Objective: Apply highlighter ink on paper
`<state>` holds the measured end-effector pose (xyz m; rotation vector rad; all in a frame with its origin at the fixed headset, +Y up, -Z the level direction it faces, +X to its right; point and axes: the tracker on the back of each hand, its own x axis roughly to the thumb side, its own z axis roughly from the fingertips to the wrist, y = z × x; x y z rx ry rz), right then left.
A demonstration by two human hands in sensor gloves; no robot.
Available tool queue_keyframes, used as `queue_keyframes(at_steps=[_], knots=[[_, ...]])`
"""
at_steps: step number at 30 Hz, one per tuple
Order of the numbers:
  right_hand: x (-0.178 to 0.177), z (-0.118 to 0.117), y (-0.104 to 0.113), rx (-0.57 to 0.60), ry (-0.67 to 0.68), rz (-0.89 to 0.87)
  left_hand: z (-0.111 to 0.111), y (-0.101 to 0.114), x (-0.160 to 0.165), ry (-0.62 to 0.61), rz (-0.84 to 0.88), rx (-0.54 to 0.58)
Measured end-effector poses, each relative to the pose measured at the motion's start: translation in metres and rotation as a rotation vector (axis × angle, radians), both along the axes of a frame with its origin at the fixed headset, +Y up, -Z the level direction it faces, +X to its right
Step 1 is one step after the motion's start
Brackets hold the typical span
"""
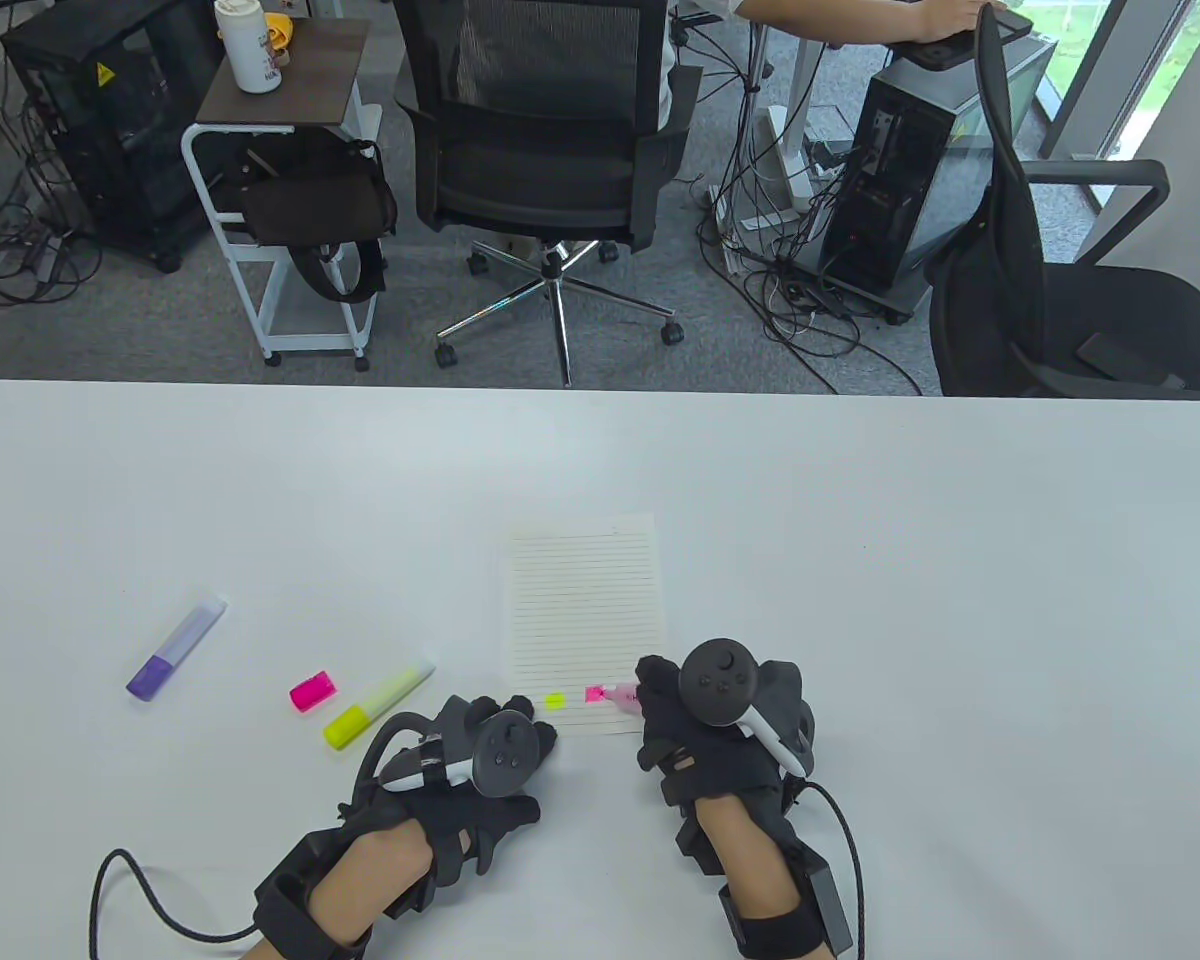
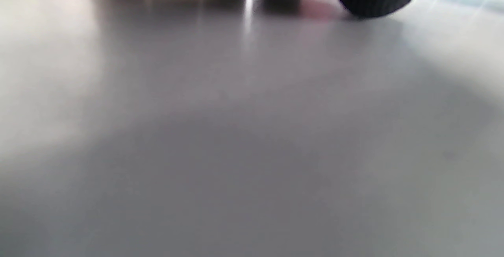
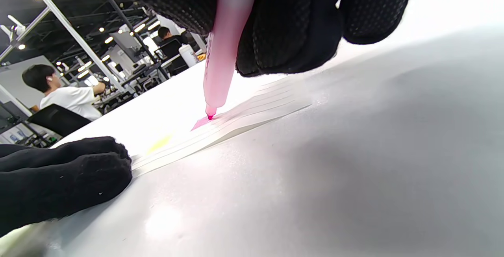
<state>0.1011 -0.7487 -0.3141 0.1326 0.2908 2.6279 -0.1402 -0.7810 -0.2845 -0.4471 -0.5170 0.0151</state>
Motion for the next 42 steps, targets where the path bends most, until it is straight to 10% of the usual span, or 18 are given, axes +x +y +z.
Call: queue_keyframes(at_steps=[42], knots=[[0.0055, 0.009, 0.0073, 0.201, 0.013, -0.286, -0.0006, 0.0036, -0.0052, -0.012, 0.101, 0.066]])
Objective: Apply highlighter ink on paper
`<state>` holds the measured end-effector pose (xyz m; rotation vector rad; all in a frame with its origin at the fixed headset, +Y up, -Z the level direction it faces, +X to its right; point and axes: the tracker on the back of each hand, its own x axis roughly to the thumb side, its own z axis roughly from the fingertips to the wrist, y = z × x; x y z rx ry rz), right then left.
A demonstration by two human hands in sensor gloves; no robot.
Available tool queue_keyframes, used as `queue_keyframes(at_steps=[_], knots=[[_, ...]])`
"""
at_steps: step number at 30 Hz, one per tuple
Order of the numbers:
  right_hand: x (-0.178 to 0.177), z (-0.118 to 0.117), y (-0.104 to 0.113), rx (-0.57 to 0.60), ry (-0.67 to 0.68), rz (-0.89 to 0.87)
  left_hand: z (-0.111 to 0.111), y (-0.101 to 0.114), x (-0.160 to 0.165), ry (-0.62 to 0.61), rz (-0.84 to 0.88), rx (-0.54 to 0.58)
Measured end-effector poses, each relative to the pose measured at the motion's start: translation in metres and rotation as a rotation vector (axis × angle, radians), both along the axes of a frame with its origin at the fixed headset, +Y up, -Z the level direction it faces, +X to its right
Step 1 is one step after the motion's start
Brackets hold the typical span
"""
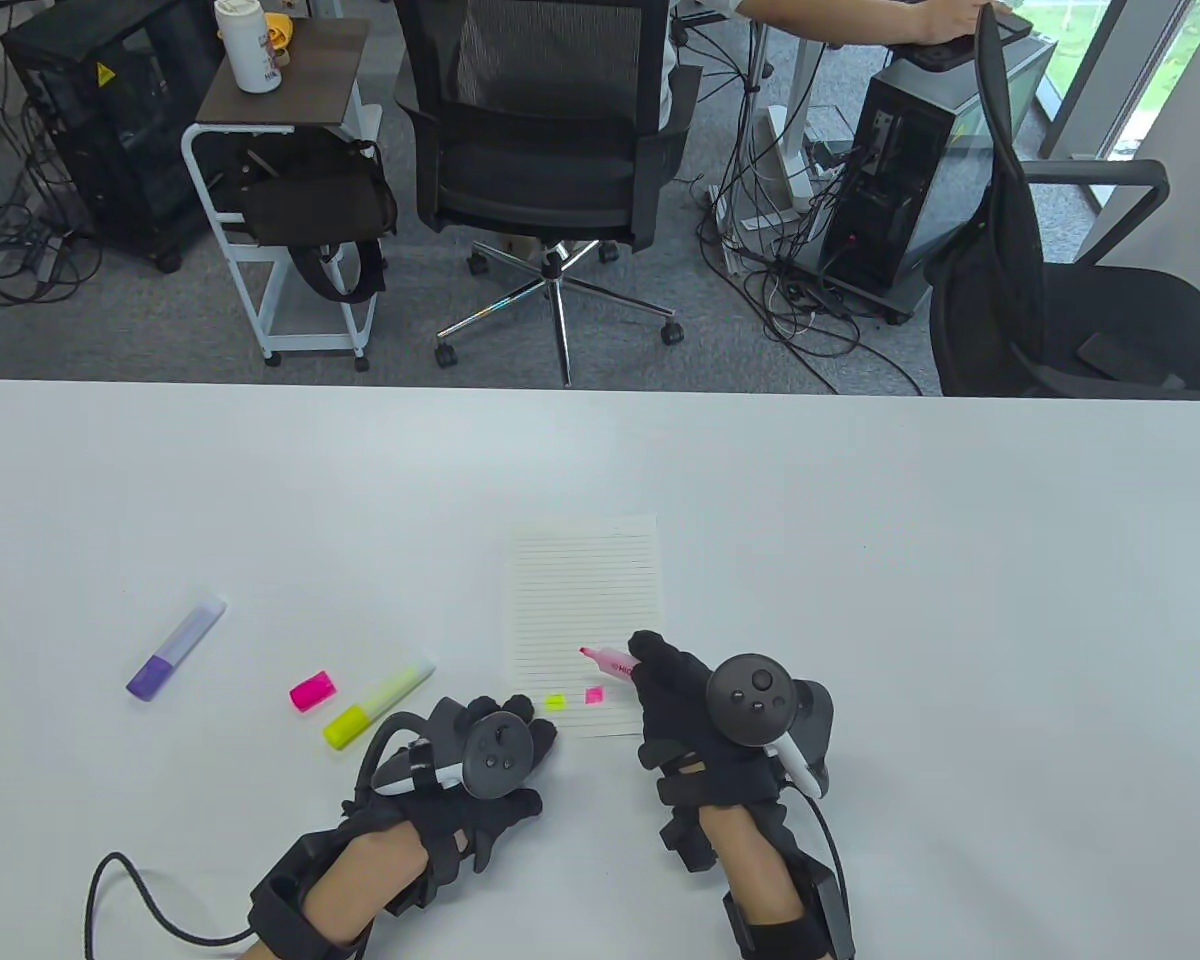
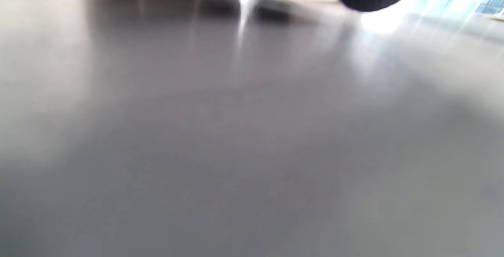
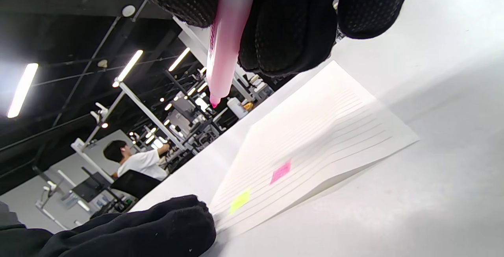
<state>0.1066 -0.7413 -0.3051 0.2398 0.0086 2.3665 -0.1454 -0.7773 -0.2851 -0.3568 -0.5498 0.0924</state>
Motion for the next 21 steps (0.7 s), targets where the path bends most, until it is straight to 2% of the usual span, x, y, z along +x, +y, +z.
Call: queue_keyframes(at_steps=[3, 8, 12, 15, 18, 21], knots=[[0.001, 0.001, 0.001, 0.023, 0.005, -0.037, -0.001, 0.011, -0.006, 0.014, 0.086, 0.047], [0.001, 0.001, 0.002, 0.01, 0.041, -0.08, -0.004, 0.04, -0.031, 0.094, 0.201, 0.185], [0.001, 0.001, 0.002, 0.014, 0.046, -0.084, -0.012, 0.061, -0.069, 0.243, 0.285, 0.287], [0.002, 0.001, 0.002, 0.014, 0.048, -0.089, -0.021, 0.069, -0.102, 0.393, 0.263, 0.32], [0.001, 0.001, 0.002, 0.011, 0.051, -0.089, -0.03, 0.064, -0.139, 0.546, 0.217, 0.294], [0.001, 0.001, 0.002, 0.008, 0.055, -0.093, -0.037, 0.053, -0.173, 0.718, 0.139, 0.18]])
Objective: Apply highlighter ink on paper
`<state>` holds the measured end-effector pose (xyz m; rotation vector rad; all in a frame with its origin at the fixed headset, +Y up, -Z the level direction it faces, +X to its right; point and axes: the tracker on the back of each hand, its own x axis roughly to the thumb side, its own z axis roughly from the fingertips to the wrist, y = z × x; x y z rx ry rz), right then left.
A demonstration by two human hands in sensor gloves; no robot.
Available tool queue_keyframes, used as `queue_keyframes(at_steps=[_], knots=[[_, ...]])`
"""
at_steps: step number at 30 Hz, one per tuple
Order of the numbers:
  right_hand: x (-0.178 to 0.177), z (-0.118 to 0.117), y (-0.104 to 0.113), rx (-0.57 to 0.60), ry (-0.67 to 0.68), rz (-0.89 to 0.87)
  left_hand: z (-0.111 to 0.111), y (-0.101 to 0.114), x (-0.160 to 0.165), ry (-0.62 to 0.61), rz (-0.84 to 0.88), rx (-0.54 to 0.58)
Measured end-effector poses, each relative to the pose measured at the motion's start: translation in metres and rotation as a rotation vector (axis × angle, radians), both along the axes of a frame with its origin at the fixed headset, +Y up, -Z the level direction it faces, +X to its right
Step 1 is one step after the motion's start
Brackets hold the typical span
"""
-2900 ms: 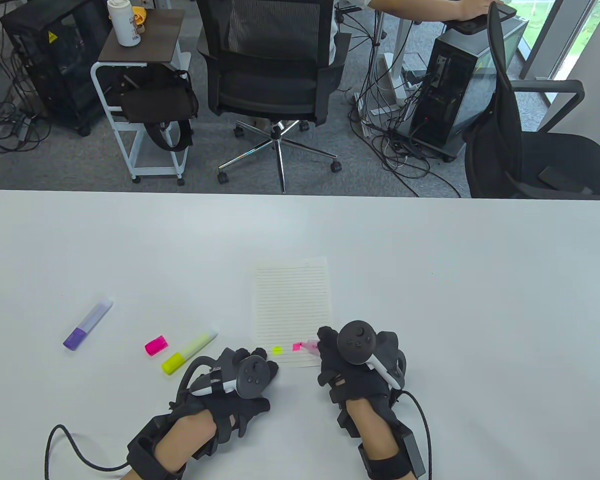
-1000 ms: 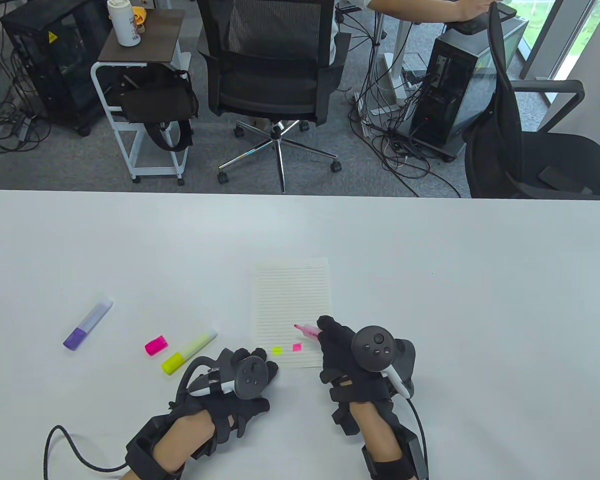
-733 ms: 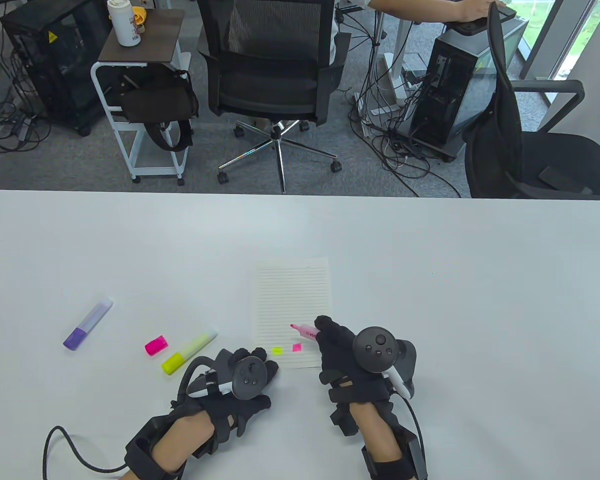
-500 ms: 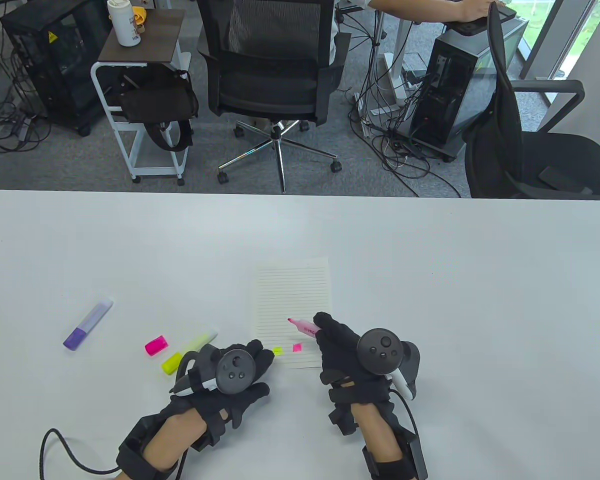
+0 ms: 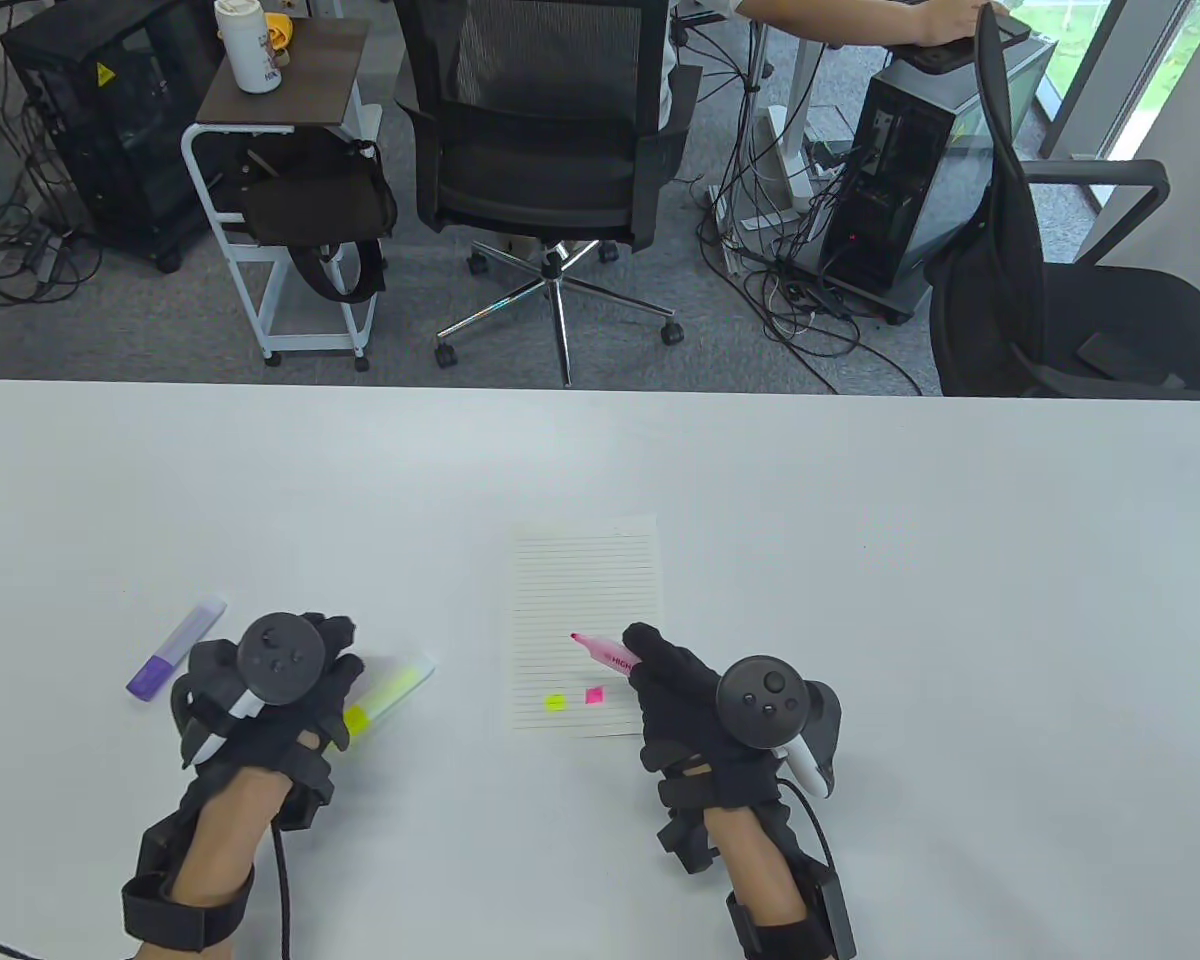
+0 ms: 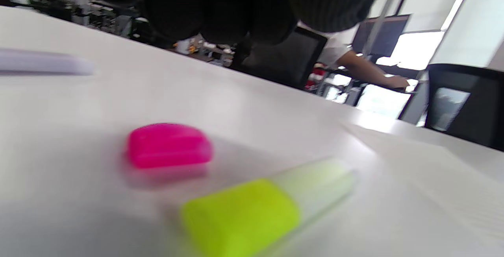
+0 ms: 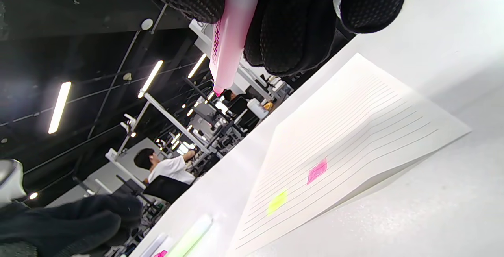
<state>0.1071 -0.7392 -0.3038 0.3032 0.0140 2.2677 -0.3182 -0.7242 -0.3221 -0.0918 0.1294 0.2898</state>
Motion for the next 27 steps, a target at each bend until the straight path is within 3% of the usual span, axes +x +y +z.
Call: queue_keyframes(at_steps=[4, 10, 20, 27], knots=[[-0.002, 0.0, -0.001, -0.006, 0.013, 0.013, -0.007, -0.015, -0.025, 0.079, 0.009, -0.141], [-0.003, 0.0, -0.001, -0.015, 0.025, 0.016, -0.016, -0.038, -0.021, 0.063, -0.05, -0.274], [-0.003, -0.002, -0.004, -0.033, 0.026, 0.028, -0.021, -0.044, -0.016, 0.045, -0.1, -0.233], [-0.004, -0.001, -0.004, -0.037, 0.029, 0.036, -0.024, -0.048, -0.018, 0.003, -0.038, -0.276]])
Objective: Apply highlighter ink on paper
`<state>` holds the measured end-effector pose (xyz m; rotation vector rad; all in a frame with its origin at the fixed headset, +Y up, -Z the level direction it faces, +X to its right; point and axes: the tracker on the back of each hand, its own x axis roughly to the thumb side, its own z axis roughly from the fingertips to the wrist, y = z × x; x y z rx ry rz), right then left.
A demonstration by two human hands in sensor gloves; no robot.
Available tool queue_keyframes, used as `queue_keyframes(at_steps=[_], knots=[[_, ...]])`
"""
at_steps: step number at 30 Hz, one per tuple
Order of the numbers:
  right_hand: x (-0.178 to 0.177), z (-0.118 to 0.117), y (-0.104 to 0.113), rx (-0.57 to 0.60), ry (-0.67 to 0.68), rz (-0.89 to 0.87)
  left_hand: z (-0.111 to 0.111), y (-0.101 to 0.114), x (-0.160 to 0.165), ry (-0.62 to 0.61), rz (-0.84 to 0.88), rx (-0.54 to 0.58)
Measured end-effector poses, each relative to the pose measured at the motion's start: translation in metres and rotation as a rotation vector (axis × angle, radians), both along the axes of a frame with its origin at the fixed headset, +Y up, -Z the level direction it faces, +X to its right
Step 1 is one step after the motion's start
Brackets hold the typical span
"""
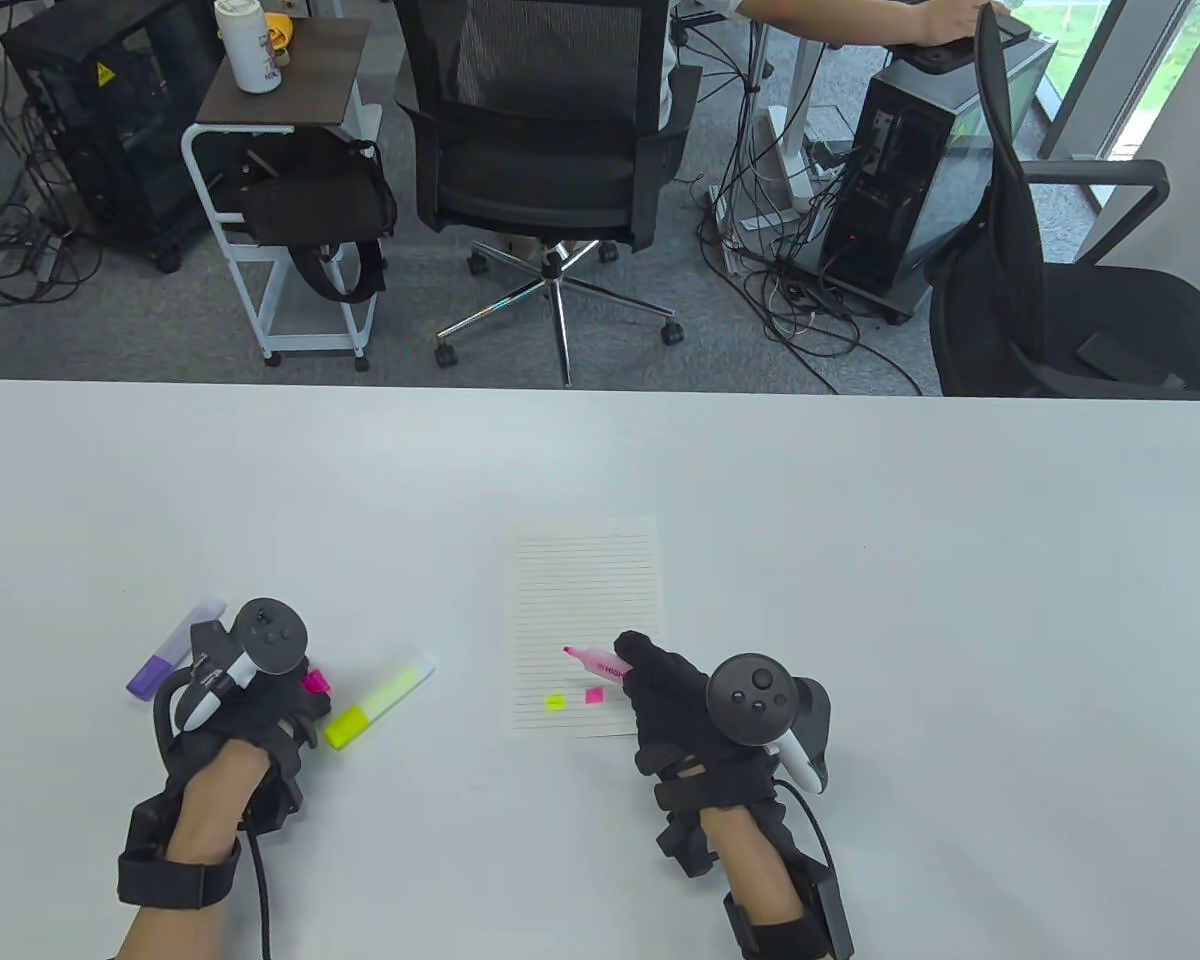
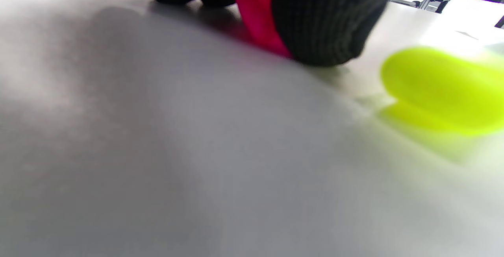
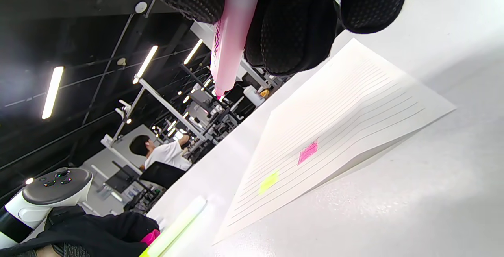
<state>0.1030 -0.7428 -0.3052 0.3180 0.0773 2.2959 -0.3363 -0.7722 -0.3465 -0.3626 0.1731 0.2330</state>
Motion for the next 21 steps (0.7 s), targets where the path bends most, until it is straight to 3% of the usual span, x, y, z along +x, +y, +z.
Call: queue_keyframes(at_steps=[7, 15, 21], knots=[[0.0, 0.0, 0.001, 0.004, 0.002, -0.002, 0.002, 0.005, -0.002, -0.008, 0.031, 0.04], [-0.001, 0.002, 0.005, 0.016, 0.058, -0.145, 0.027, 0.058, 0.021, -0.118, 0.142, 0.382], [-0.006, 0.006, 0.011, 0.044, 0.145, -0.269, 0.041, 0.073, 0.066, -0.305, 0.323, 0.522]])
